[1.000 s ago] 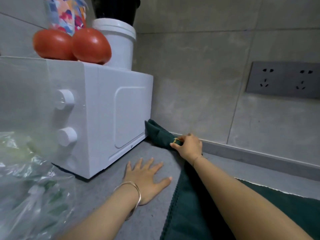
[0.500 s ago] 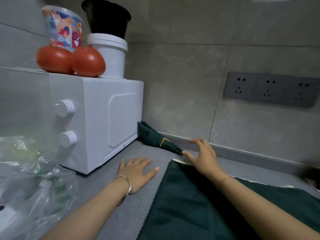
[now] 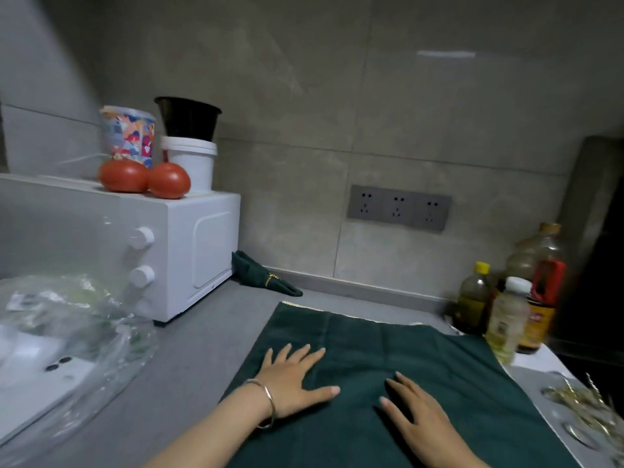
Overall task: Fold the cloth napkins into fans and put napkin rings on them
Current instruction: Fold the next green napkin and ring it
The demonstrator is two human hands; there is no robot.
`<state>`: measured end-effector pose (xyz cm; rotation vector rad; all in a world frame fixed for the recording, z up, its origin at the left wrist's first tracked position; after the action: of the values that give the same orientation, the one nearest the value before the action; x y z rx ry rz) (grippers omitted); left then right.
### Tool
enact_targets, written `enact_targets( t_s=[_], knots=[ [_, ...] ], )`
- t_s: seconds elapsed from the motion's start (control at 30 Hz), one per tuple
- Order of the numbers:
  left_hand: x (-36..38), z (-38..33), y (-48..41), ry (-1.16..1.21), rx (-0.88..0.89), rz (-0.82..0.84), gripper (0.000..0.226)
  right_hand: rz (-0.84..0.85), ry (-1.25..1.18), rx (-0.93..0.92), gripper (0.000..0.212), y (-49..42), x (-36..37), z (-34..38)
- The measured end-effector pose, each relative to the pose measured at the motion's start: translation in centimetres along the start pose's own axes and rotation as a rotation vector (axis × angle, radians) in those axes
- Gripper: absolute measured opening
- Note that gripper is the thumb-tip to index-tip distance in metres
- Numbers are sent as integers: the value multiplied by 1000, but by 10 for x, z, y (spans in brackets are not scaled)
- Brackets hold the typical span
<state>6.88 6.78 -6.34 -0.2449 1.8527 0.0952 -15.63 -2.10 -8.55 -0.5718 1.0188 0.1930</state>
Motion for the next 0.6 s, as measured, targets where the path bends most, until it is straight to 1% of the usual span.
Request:
enact_targets(
  t_s=[0.03,0.17,0.23,0.33,0.43,0.53,0.6],
  knots=[
    [4,-8,13,-4,10,24,86,13,25,-8,144,16,-6,-1],
    [19,-35,66,-56,109,121,90,92,70,-99,138,74,-33,-4],
    [24,-43,90,-69,142,117,90,155,59,-161,127,103,-44,-5],
    [26,-50,114,-57,159,88,86,231,19,-244,102,137,-63,-3],
    [25,-57,131,-23,192,57,83,263,0,-309,89,158,-75,-2],
    [32,-66,152,-5,258,45,96,278,1,-343,84,178,-86,-2],
    [36,-70,164,-41,302,44,104,270,9,-374,87,187,-88,-3]
  ],
)
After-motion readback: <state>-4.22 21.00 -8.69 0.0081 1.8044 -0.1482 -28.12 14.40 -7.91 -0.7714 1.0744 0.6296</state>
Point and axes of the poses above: each hand's wrist, its own y-axis away from the middle knuckle, its own x-axis out of the palm, z = x × y, the point moved 2 cm from there along -y, towards the middle knuckle, and after that the axes turned 11 degrees about -z, right-handed, at the moved point
